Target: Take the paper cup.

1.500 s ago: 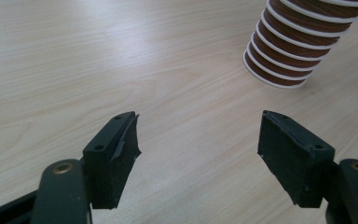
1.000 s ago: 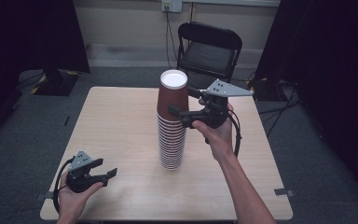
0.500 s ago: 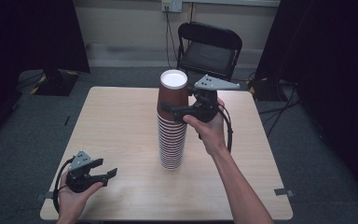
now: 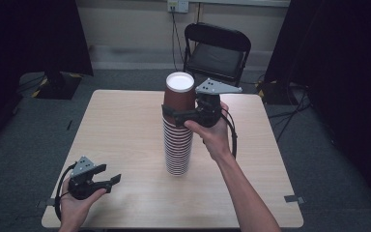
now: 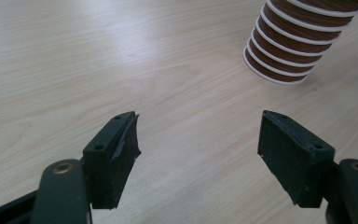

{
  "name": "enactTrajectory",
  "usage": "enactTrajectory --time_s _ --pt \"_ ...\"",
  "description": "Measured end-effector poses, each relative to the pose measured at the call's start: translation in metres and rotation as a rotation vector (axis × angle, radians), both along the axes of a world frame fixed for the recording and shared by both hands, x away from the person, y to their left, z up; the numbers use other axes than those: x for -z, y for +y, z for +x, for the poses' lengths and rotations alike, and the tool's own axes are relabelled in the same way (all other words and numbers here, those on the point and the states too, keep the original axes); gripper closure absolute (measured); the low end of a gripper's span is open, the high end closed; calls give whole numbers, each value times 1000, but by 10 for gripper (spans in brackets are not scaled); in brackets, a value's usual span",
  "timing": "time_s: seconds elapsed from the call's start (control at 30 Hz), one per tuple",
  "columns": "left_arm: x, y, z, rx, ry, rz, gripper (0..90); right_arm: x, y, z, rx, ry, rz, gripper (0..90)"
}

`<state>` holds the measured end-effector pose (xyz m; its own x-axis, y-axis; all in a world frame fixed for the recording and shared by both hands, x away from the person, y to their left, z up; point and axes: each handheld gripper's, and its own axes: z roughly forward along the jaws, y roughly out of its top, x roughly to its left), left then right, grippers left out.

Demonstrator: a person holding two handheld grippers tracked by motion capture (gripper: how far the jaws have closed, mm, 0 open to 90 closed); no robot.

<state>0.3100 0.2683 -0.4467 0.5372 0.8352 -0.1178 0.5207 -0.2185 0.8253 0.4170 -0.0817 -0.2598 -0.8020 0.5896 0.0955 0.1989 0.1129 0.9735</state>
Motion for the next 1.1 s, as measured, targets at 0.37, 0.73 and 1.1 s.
enactTrajectory --time_s 0.37,0.73,1.1 --pt "0 0 0 8 3 4 286 -4 -1 -1 -2 -12 12 119" --pt "1 -1 0 8 5 4 285 -17 -5 -3 -7 -35 51 124" --pt "1 -1 1 9 5 5 285 -26 -6 -5 -7 -67 91 125"
